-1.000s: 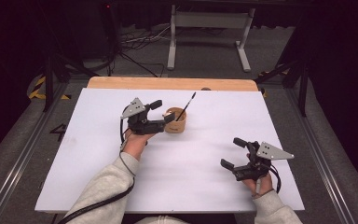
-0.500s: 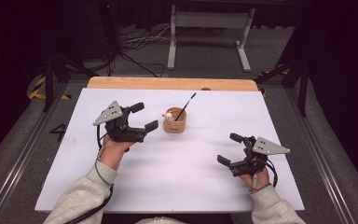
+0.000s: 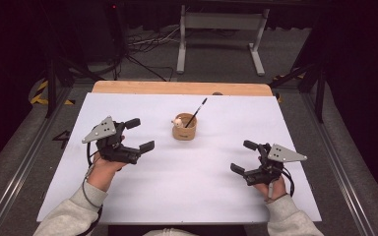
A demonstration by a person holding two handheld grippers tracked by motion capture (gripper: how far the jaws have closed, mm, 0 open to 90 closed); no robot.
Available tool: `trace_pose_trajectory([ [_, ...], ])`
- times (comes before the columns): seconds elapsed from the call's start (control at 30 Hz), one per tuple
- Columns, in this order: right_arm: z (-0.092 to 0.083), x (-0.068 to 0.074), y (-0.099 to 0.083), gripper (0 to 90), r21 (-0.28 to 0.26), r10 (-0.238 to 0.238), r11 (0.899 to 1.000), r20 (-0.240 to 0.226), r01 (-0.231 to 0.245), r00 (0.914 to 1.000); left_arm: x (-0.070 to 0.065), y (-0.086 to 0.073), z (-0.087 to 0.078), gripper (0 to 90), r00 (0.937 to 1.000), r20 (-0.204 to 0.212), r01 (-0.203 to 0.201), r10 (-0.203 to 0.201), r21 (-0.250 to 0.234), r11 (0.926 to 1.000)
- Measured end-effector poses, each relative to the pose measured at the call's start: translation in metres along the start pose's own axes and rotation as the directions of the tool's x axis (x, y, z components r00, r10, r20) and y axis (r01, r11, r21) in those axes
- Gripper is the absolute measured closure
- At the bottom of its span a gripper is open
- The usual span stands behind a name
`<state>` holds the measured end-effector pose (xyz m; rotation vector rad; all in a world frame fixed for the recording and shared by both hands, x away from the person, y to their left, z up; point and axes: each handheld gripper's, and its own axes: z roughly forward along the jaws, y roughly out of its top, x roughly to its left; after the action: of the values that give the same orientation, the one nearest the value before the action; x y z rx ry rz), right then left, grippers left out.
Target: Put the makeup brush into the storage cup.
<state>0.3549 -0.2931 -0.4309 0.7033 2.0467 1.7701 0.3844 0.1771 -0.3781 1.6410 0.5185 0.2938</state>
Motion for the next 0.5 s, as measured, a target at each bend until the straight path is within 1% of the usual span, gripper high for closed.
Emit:
trace_pose_trajectory([
  [0.03,0.000,0.000,0.000,0.0,0.000,0.000,1.000,0.000,0.000,1.0000,0.000,-0.001,-0.002,2.3,1.0000,-0.003,-0.005,0.005,-0.001,1.0000],
  [0.1,0.000,-0.001,0.000,0.0,0.002,0.001,1.000,-0.001,-0.001,1.0000,-0.001,-0.002,-0.007,2.3,1.0000,0.009,0.002,-0.002,0.002,1.0000],
  [0.2,-0.001,-0.001,-0.001,0.0,0.000,0.000,1.000,-0.002,0.000,1.0000,-0.002,-0.005,-0.014,2.3,1.0000,0.004,-0.001,0.001,0.010,0.9999],
  [0.23,-0.002,-0.002,-0.001,0.0,-0.001,-0.002,1.000,-0.003,0.002,1.0000,-0.002,-0.009,-0.018,2.2,1.0000,-0.005,-0.001,0.001,0.013,0.9999],
  [0.27,-0.002,-0.002,-0.001,0.0,-0.001,-0.002,1.000,-0.003,0.002,1.0000,-0.002,-0.009,-0.018,2.1,1.0000,-0.005,-0.001,0.001,0.013,0.9999],
  [0.37,-0.003,-0.004,-0.003,0.0,0.000,-0.001,1.000,0.002,0.001,1.0000,0.000,-0.017,-0.023,2.0,0.9998,-0.010,0.019,-0.019,0.022,0.9996],
  [0.5,-0.004,-0.005,-0.003,0.0,-0.001,-0.002,1.000,0.006,0.002,1.0000,0.001,-0.022,-0.027,1.8,0.9992,-0.022,0.034,-0.033,0.025,0.9991],
])
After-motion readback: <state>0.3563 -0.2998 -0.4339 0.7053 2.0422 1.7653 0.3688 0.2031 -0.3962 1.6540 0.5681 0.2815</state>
